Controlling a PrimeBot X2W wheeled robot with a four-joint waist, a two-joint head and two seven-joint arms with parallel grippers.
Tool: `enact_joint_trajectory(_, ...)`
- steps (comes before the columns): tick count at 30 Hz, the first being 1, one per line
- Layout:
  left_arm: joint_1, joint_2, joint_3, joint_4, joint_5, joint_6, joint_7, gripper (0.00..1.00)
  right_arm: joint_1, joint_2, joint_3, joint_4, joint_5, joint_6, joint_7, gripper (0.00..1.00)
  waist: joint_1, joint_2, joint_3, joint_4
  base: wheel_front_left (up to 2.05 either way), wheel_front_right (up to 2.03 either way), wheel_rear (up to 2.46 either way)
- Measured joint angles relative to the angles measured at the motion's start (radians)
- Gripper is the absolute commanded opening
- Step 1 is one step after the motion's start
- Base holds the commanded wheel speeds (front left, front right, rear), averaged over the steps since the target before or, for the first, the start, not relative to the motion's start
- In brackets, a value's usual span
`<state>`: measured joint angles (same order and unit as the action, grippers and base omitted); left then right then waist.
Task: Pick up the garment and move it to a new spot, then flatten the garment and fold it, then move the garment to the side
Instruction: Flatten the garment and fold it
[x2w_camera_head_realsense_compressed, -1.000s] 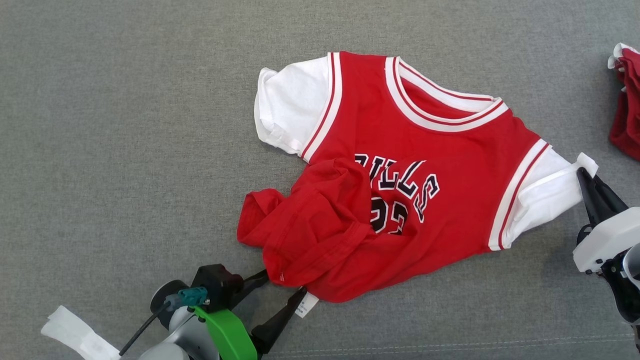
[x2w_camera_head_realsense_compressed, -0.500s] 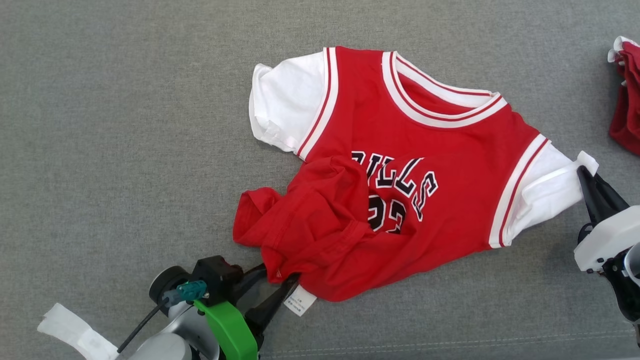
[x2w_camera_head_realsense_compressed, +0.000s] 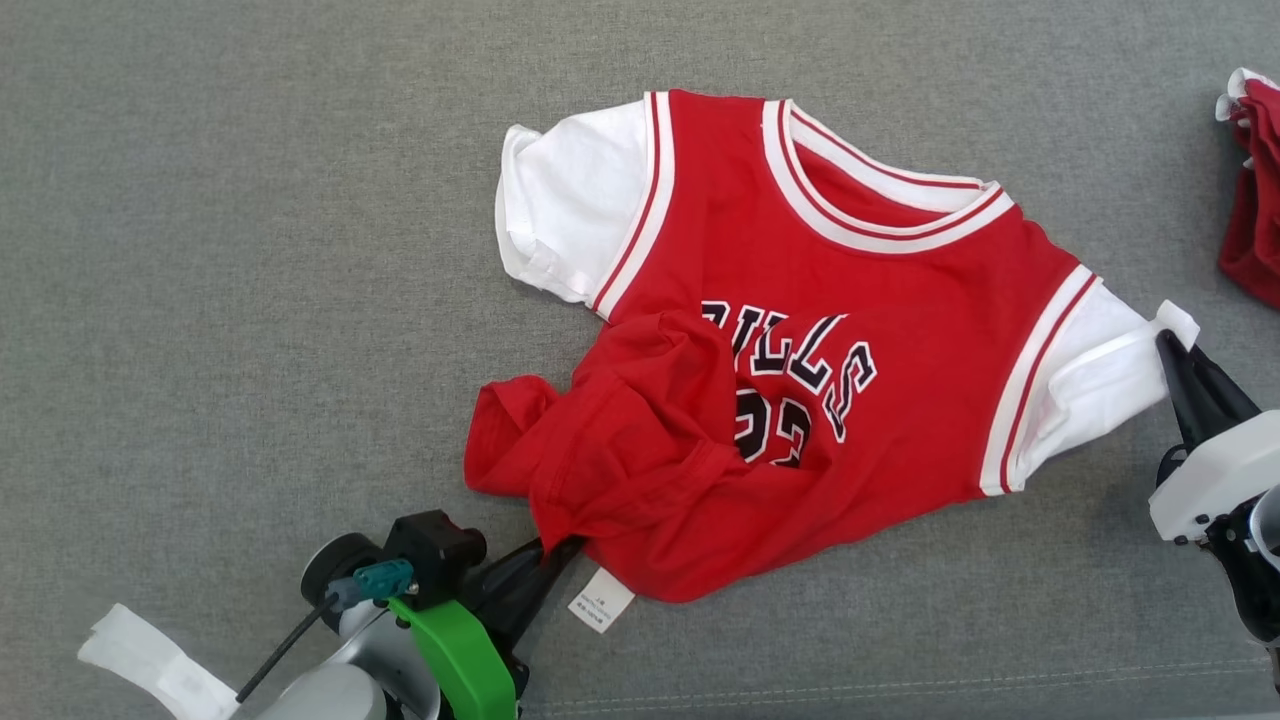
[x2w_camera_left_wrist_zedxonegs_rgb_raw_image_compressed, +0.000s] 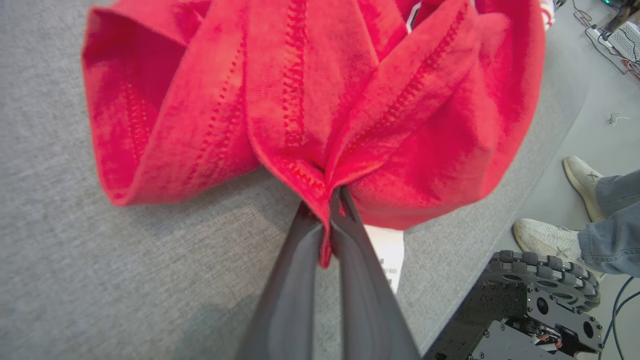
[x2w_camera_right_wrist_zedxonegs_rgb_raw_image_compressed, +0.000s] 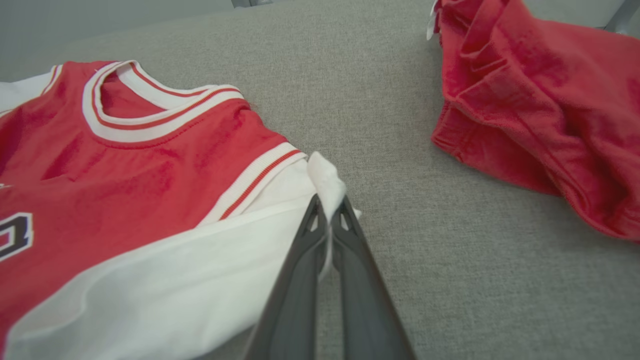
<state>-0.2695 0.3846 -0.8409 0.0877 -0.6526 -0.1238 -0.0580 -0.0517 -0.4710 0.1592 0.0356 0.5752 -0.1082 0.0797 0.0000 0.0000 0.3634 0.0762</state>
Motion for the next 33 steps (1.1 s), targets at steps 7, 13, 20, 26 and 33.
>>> enact_joint_trajectory(7, 0.026, -0.024, 0.087, -0.050, -0.209, 0.000, 0.000, 0.00, -0.032, 0.024, -0.004, -0.028, 0.013, 0.011, -0.027, 0.00, 0.0000, 0.0000, -0.012, 0.002, 0.00, 0.00, 0.00)
enact_joint_trajectory(13, 0.037, 0.017, 0.188, -0.214, -0.384, 0.000, 0.024, 0.00, -0.093, 0.023, -0.057, -0.089, 0.062, 0.029, -0.047, 0.00, 0.0000, 0.0001, -0.038, 0.018, 0.00, 0.00, 0.00)
enact_joint_trajectory(20, -0.003, 0.123, 0.288, -0.407, -0.556, 0.000, 0.106, 0.00, -0.264, 0.006, -0.135, -0.195, 0.139, 0.056, -0.067, 0.00, 0.0000, 0.0000, -0.086, 0.046, 0.00, 0.00, 0.00)
enact_joint_trajectory(26, -0.013, 0.161, 0.324, -0.612, -0.745, 0.000, 0.174, 0.00, -0.290, 0.090, -0.207, -0.296, 0.331, 0.076, -0.081, 0.00, 0.0000, 0.0000, -0.137, 0.058, 0.00, 0.00, 0.00)
enact_joint_trajectory(33, 0.001, 0.219, 0.364, -0.870, -0.900, 0.000, 0.225, 0.00, -0.290, 0.115, -0.314, -0.500, 0.490, 0.090, -0.092, 0.00, 0.0000, 0.0001, -0.176, 0.052, 0.00, 0.00, 0.00)
